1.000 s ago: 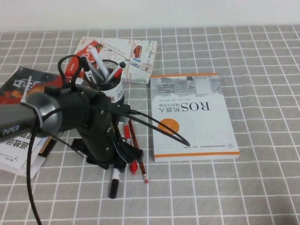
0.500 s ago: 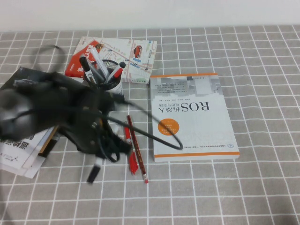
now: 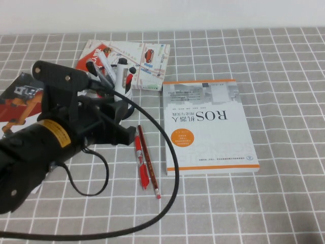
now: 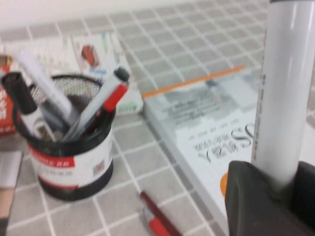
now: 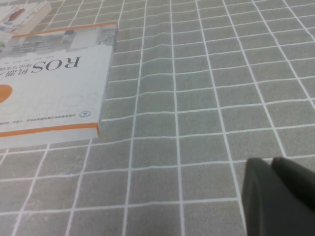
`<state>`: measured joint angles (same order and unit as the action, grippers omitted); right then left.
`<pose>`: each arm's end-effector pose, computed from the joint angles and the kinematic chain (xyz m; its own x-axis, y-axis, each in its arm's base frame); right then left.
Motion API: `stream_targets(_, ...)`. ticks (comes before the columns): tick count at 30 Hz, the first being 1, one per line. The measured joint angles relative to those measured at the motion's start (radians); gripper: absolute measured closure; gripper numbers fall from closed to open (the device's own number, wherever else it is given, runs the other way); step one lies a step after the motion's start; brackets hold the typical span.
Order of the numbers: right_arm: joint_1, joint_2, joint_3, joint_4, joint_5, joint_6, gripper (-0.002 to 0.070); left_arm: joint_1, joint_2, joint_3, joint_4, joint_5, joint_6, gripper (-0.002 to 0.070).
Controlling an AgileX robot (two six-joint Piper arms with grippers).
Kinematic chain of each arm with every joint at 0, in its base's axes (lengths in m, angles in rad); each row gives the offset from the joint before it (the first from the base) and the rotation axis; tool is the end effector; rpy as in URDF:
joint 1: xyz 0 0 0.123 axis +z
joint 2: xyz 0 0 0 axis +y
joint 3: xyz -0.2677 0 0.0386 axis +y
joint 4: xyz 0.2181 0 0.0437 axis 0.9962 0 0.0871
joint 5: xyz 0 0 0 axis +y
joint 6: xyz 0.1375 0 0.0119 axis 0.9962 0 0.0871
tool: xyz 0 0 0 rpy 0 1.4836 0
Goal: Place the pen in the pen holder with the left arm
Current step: Place the pen onto the pen holder
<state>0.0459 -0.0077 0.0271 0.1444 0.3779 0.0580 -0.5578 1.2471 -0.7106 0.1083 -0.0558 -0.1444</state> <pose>0.0819 0.0111 0.1573 -0.3143 0.1766 -0.9327 -0.0370 0.9795 0.1980 0.2445 -0.1535 0.2621 -0.3447 0.1723 -0.9228 0.5219 0.8523 -0.0358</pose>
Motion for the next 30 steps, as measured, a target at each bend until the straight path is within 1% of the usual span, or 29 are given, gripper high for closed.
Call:
stream_targets(4, 0.000, 0.000, 0.000, 0.000, 0.000, 0.000, 0.0691, 0.021, 0.019, 0.007, 0.000, -0.105, 0.006, 0.0557)
stream_targets(7, 0.000, 0.000, 0.000, 0.000, 0.000, 0.000, 0.0691, 0.058, 0.033, 0.007, 0.000, -0.186, 0.013, 0.0557)
stream_targets(11, 0.000, 0.000, 0.000, 0.000, 0.000, 0.000, 0.0691, 0.125, 0.068, 0.013, 0.000, -0.320, 0.014, 0.0557)
stream_targets(15, 0.000, 0.000, 0.000, 0.000, 0.000, 0.000, 0.0691, 0.182, 0.156, 0.014, 0.000, -0.472, 0.014, 0.0557)
stream_targets(22, 0.000, 0.000, 0.000, 0.000, 0.000, 0.000, 0.0691, 0.232, 0.346, 0.014, -0.012, -0.762, 0.014, 0.0557)
stream_targets(26, 0.000, 0.000, 0.000, 0.000, 0.000, 0.000, 0.0691, 0.248, 0.428, -0.023, -0.033, -0.822, 0.016, 0.0557)
stream_targets(30, 0.000, 0.000, 0.000, 0.000, 0.000, 0.000, 0.0691, 0.250, 0.483, -0.086, -0.038, -0.839, 0.016, 0.0557)
